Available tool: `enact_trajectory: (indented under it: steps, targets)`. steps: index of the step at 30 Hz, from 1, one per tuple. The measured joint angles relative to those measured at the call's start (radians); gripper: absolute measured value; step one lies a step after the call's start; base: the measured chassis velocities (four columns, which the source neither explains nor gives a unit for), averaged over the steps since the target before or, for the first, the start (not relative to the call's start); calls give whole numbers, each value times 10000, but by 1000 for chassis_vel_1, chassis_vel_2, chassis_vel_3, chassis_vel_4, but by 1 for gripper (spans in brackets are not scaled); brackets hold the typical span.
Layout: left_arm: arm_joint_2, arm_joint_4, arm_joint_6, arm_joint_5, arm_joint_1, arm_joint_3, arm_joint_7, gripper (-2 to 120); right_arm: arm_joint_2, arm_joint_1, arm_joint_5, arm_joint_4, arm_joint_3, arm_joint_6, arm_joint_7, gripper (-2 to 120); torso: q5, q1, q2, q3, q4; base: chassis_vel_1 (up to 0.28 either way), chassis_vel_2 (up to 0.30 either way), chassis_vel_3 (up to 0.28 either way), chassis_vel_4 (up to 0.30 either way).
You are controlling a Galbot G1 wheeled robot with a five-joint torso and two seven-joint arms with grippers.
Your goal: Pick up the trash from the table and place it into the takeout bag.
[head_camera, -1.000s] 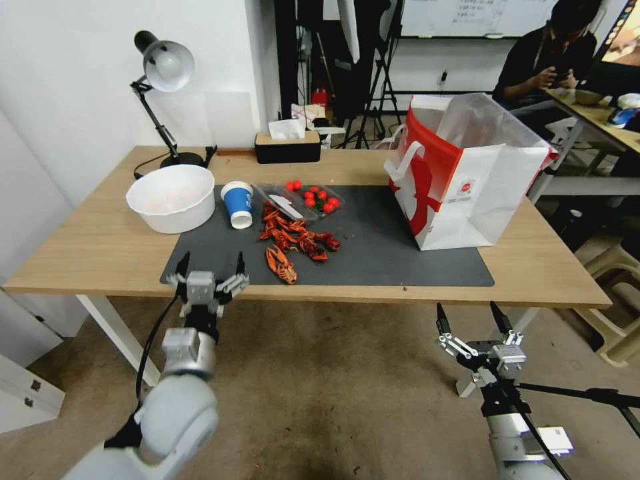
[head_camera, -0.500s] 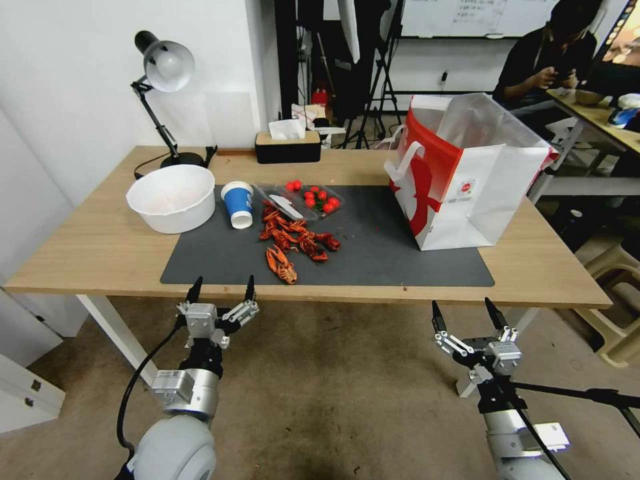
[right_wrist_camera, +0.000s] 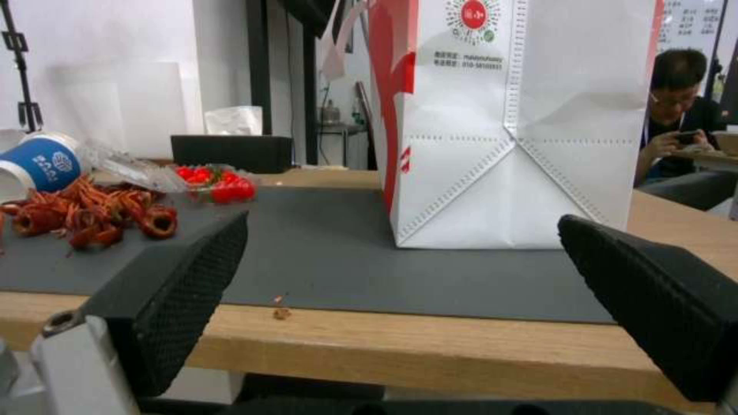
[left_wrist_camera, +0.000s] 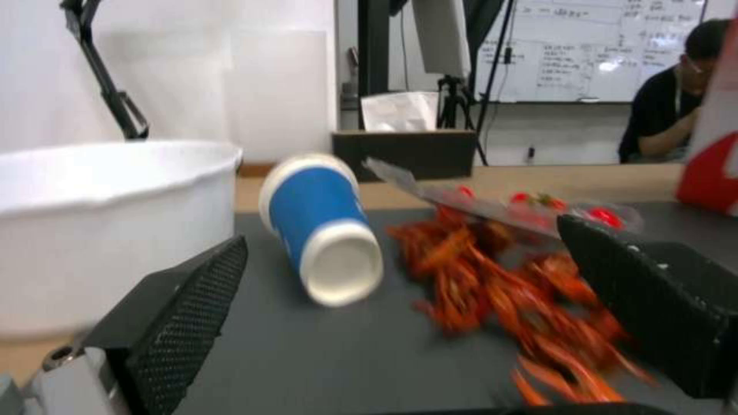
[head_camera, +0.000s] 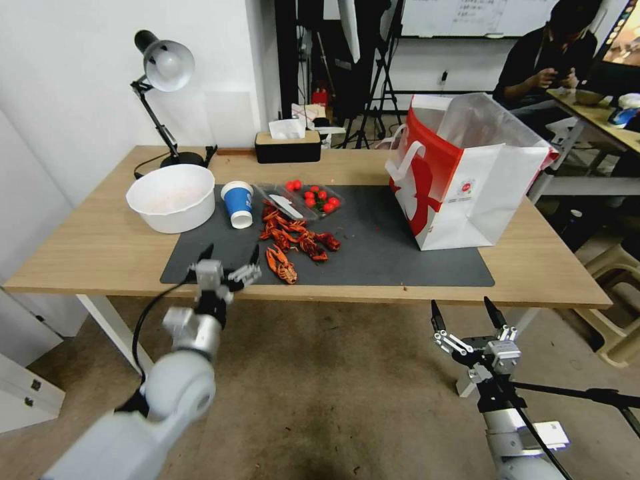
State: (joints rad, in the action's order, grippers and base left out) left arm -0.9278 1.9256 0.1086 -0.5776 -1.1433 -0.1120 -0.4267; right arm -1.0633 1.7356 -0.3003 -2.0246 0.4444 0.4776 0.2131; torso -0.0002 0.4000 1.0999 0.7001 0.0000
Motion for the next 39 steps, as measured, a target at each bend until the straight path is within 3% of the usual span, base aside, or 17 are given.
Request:
enact_trajectory:
  steps: [4, 11, 20, 29, 35, 37, 39]
  targets:
    - [-21, -1083, -364, -690, 1982, 1169, -530, 100, -19, 8, 1, 22, 47, -22, 14, 100, 3, 1, 0, 0, -3, 0, 0, 0, 0]
    - [-541, -2244, -932, -1336, 3239, 1849, -1275, 100, -21, 70, -15, 21, 149, -32, 29, 100, 1, 2, -1, 0, -1, 0, 0, 0, 0]
    - [-1088, -3514, -1032, -1512, 4119, 2013, -1579, 100, -72, 337, -59, 65, 357, 132, -26, 100, 3, 0, 0, -1, 0, 0, 0, 0, 0]
    - [-1638, -4150, -1219, -2014, 4647, 2164, -1730, 100, -84, 472, -93, 61, 471, 239, -52, 100, 2, 0, 1, -1, -1, 0, 0, 0, 0]
    - [-1877, -4622, -1488, -2267, 5007, 2201, -2259, 100, -73, 604, -151, 57, 573, 344, -86, 100, 3, 0, 1, -1, -1, 0, 0, 0, 0]
    - [-1876, -4725, -1518, -2314, 5080, 2201, -2319, 99, -72, 621, -159, 60, 587, 369, -89, 100, 1, 1, 1, -1, -1, 0, 0, 0, 0]
    - [-1840, -4842, -1570, -2382, 5191, 2201, -2425, 91, -73, 636, -169, 76, 593, 390, -97, 100, 2, 0, 1, -2, 0, 0, 0, 0, 0]
